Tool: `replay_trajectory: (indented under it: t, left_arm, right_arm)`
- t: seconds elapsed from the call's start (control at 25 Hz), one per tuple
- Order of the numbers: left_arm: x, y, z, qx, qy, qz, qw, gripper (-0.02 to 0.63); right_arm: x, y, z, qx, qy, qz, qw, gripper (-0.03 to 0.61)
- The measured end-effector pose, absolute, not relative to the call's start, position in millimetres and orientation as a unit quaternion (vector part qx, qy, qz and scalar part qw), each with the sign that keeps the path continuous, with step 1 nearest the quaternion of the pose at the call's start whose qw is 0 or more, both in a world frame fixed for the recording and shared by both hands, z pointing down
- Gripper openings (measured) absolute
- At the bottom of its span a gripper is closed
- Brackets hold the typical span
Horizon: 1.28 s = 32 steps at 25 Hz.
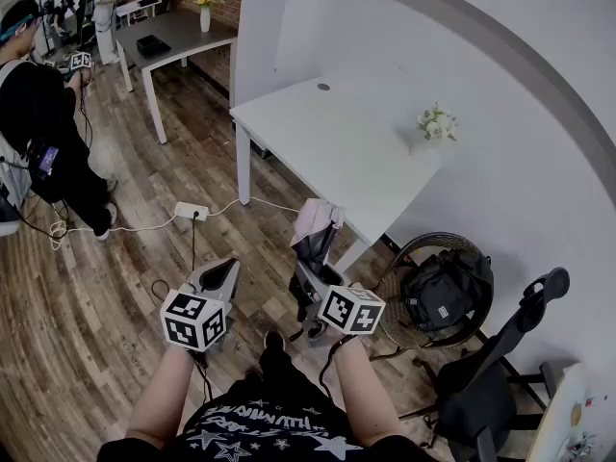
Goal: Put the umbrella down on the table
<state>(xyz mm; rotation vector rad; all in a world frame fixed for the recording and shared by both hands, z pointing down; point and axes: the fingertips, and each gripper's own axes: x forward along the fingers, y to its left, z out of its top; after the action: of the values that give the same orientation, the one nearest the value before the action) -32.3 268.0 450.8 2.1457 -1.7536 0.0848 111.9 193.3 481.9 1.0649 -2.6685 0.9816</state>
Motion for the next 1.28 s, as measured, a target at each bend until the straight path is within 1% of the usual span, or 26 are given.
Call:
replay_trajectory:
  t: [0.84, 1.28]
  left_arm:
    - [-32, 286, 457, 0.761, -0.619, 0.029, 0.191, 0.003]
    - [-55, 299, 459, 0.751, -0.631, 0.028, 0.192, 0.003]
  right_arm:
    - [126, 208, 492, 0.367, -0.865, 0.338, 0.054, 0.241]
    - [120, 203, 499, 0.374, -0.857, 0.352, 0.05, 0.242]
